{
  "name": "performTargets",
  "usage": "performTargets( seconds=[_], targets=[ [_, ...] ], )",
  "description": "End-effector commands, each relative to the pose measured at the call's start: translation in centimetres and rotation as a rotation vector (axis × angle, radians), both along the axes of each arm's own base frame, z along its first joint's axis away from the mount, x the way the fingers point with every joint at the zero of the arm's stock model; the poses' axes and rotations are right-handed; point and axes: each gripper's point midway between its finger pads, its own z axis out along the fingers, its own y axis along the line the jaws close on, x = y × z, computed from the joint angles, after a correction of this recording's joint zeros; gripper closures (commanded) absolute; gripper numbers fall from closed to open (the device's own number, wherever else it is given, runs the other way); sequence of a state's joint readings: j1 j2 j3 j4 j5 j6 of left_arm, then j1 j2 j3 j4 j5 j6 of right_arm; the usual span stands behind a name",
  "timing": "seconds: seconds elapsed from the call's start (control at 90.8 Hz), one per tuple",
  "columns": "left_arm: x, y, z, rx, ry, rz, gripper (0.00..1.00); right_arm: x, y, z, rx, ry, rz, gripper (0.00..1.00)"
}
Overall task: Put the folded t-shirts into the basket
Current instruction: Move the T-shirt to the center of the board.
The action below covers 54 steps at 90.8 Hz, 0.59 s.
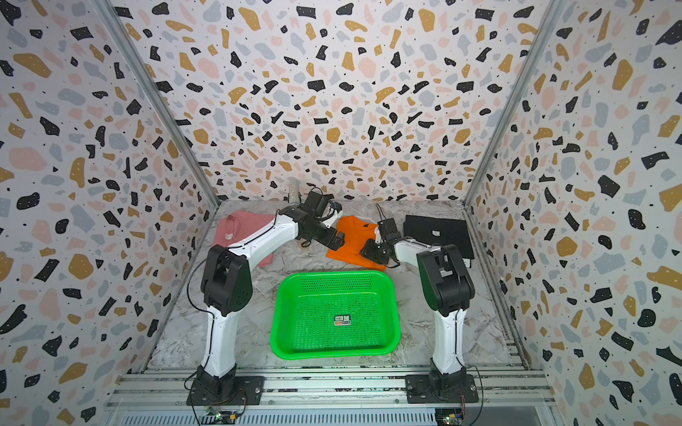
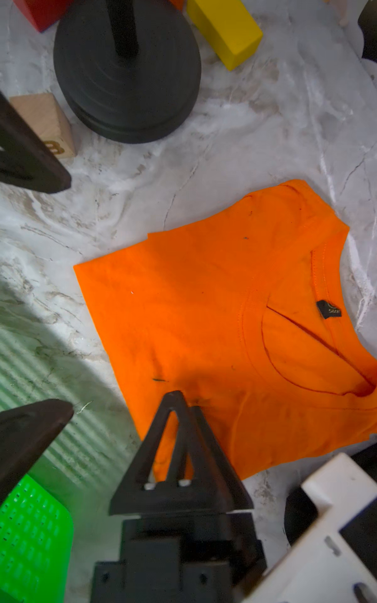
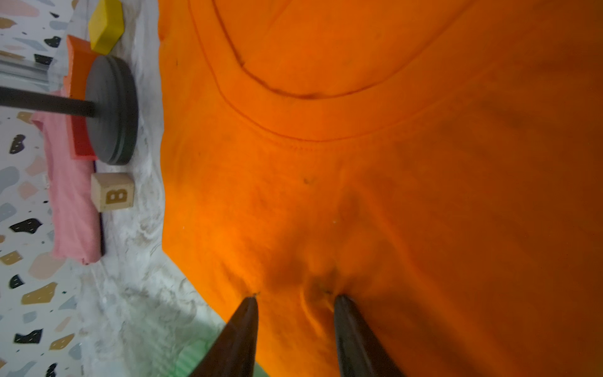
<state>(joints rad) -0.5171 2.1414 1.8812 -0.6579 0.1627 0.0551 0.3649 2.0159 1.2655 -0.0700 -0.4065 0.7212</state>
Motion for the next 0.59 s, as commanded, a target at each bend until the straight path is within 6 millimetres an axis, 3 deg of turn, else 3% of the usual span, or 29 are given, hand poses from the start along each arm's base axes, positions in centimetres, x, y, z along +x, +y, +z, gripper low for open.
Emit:
performTargets(
  seconds=[0.0,0.132,0.242,0.429,0.584],
  targets=[
    [0.3,0.1,-0.3,0.004,-0.004,0.009,0.0,-2.0,2.1,1.2,0.102,0.068,0.015,0.55],
    [0.1,0.2,-1.3,0.017,0.017,0.003,0.0,-1.1,0.8,4.7,0.026,-0.06,0.033,0.54],
    [-0.3,-0.1,-2.0,0.015,0.044,-0.019,0.0,-0.4,-2.8,6.1,-0.123,-0.088,0.019,0.52],
    [-0.1,-0.4,-2.9,0.022,0.052,-0.032,0.0,2.0,-9.6,5.9,-0.164,-0.046,-0.106,0.49],
    [-0.2,-0.2,-4.2,0.047,0.067,-0.041,0.0,3.6,-11.7,4.3,-0.15,0.005,-0.131,0.48]
  ],
)
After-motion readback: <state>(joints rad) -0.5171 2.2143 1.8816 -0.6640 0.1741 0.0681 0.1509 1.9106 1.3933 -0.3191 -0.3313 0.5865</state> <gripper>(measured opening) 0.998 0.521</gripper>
